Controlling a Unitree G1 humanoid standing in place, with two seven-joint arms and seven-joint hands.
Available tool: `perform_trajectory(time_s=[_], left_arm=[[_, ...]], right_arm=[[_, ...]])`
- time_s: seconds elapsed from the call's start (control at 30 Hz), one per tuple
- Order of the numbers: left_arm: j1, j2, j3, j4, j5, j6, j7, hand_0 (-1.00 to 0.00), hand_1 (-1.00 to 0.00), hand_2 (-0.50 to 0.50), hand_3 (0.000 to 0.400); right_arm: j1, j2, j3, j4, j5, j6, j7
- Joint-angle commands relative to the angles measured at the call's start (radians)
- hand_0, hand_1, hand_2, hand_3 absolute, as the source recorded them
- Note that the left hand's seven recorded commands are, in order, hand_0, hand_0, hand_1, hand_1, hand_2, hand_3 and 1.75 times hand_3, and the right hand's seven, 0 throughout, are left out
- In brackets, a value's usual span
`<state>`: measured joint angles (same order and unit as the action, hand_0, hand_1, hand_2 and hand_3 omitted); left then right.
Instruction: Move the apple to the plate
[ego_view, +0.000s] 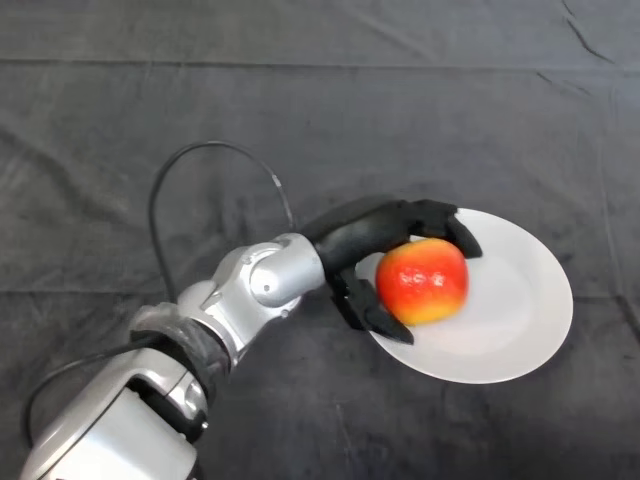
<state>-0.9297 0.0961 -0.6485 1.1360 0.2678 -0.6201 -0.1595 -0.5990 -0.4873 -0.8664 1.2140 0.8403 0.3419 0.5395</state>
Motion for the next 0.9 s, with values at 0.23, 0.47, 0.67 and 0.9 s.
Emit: perform_trajectory(time_s=[0.23, 0.47, 0.67, 0.9], left_arm=[[-0.018, 0.022, -0.105, -0.027, 0.056, 0.046, -0.017, 0.0, 0.0, 0.0, 0.0], [-0.022, 0.038, -0.122, -0.017, 0.058, 0.069, -0.016, 0.0, 0.0, 0.0, 0.0], [-0.039, 0.064, -0.104, -0.008, 0.045, 0.079, -0.02, 0.0, 0.0, 0.0, 0.0], [-0.058, 0.117, -0.04, 0.004, 0.01, 0.074, -0.021, 0.0, 0.0, 0.0, 0.0]], right_arm=[[-0.001, -0.017, -0.0149, 0.0, 0.0011, -0.002, -0.0034], [-0.001, -0.018, -0.0151, 0.001, 0.0011, -0.002, -0.0029], [-0.002, -0.018, -0.0153, 0.002, 0.001, -0.002, -0.0025], [-0.002, -0.018, -0.0154, 0.002, 0.0009, -0.002, -0.0021]])
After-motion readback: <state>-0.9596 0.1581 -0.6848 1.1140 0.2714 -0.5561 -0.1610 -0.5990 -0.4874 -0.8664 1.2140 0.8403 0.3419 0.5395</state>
